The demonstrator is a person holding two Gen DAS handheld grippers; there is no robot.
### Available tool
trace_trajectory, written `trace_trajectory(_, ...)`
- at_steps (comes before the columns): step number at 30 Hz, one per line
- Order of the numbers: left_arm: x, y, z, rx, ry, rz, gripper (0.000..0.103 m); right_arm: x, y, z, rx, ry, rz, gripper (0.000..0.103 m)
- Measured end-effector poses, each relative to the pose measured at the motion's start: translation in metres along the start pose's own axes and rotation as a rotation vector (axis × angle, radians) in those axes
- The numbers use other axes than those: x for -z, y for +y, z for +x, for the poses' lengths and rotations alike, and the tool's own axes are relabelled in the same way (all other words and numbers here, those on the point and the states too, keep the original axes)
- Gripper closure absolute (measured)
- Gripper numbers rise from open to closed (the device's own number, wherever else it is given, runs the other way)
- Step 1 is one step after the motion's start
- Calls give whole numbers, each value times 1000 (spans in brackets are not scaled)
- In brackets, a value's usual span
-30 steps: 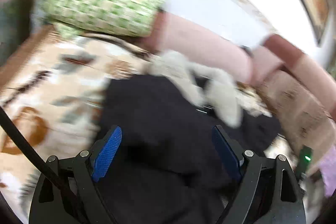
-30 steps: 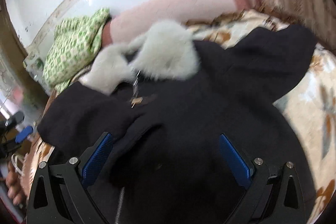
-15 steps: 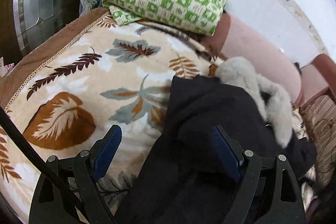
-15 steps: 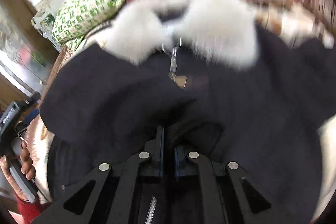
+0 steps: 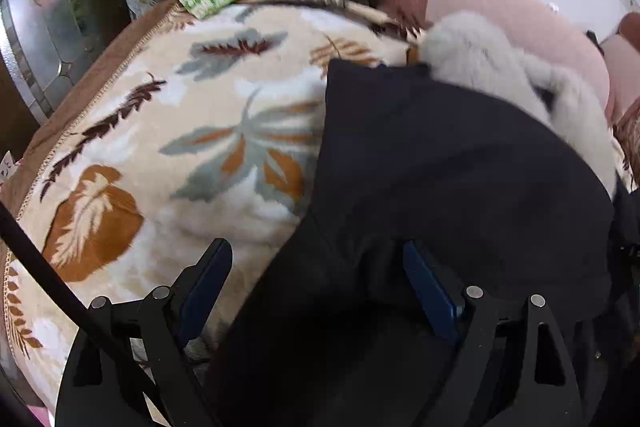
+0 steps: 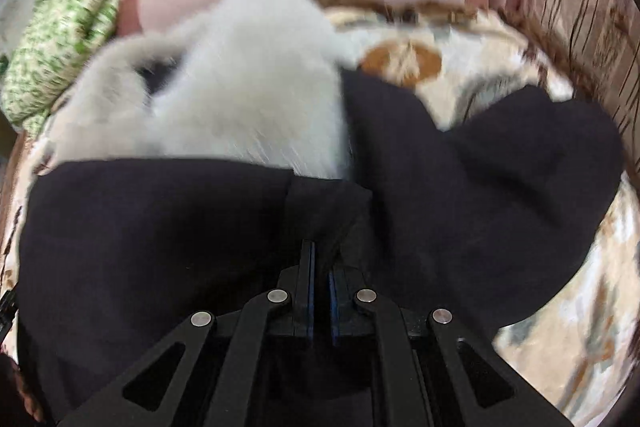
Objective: Fold large clothes
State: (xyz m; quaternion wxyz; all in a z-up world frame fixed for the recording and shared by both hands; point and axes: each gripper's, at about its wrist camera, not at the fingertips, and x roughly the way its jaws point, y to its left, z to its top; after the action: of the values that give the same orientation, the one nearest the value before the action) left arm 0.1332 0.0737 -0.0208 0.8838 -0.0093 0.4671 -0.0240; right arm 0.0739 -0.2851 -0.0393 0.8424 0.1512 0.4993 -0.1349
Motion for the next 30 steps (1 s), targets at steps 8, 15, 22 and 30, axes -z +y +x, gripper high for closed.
trace_trajectory(8,3,-5,-30,25,-78,14,16,-1,-20,-18,-58,-62,72,72)
trace_trajectory(15,12,-10,-81,160,-198,-3,16,-4,-153,-114,-89,-307,311,28)
trace_trajectory(22,20,-30,-87,198,-230,44,16,3,-322,-91,60,-284,666,28)
trace_trajectory(30,22,-36,-66,213,-188,61,16,-5,-395,-32,-62,-294,910,28)
